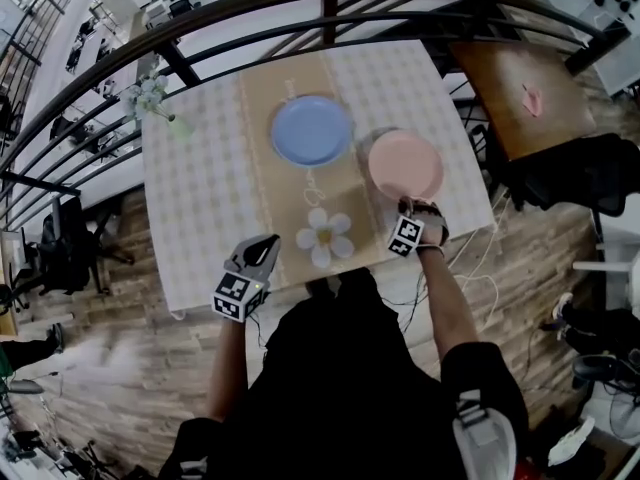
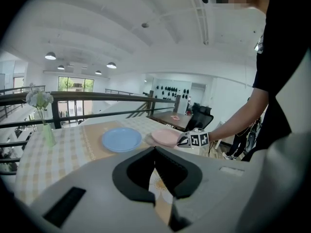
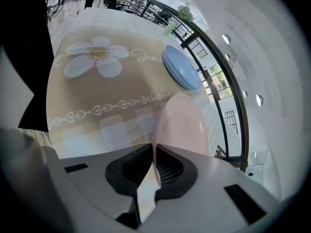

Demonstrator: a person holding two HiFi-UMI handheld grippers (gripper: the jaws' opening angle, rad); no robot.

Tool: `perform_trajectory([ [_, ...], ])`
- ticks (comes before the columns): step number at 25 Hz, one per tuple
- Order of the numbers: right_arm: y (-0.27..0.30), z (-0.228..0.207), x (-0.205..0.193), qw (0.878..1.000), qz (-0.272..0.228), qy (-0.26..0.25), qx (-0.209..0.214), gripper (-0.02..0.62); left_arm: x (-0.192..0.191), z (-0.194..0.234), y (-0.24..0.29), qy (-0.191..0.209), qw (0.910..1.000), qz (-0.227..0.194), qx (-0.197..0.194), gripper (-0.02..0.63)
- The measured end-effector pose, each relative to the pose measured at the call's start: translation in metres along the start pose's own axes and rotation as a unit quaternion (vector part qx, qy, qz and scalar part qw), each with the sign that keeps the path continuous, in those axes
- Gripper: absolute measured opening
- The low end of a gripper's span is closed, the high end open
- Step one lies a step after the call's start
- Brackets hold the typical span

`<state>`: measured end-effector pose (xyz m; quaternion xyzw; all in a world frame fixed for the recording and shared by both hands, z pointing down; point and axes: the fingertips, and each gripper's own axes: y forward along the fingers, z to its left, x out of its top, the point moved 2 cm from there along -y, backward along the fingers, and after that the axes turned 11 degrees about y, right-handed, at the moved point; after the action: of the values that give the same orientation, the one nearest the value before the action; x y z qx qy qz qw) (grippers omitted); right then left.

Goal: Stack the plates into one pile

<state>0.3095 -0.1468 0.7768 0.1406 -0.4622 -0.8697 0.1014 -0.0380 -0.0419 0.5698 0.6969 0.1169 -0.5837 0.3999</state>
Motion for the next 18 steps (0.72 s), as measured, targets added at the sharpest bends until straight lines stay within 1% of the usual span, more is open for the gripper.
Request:
perform_trajectory([
  [2,0.001,-0.006,0.003,1.0,-0.007,-0.003,0.001,0.02,0.002,0.002,0.0,-0.005,0.9999,-0.001,0.011,0.002],
  [6,0.005,-0.019,0.013,1.0,-0.016,-0.025,0.0,0.02,0.003,0.008,-0.001,-0.014,0.9994,-0.003,0.03,0.002],
  [12,0.006,-0.033,0.036,0.999,-0.033,-0.042,0.002,0.021,0.003,0.014,-0.003,-0.024,0.9986,-0.003,0.046,0.002],
  [18,0.012,-0.042,0.054,0.996,-0.046,-0.07,0.006,0.021,0.007,0.02,-0.001,-0.035,0.9973,-0.006,0.064,0.002],
])
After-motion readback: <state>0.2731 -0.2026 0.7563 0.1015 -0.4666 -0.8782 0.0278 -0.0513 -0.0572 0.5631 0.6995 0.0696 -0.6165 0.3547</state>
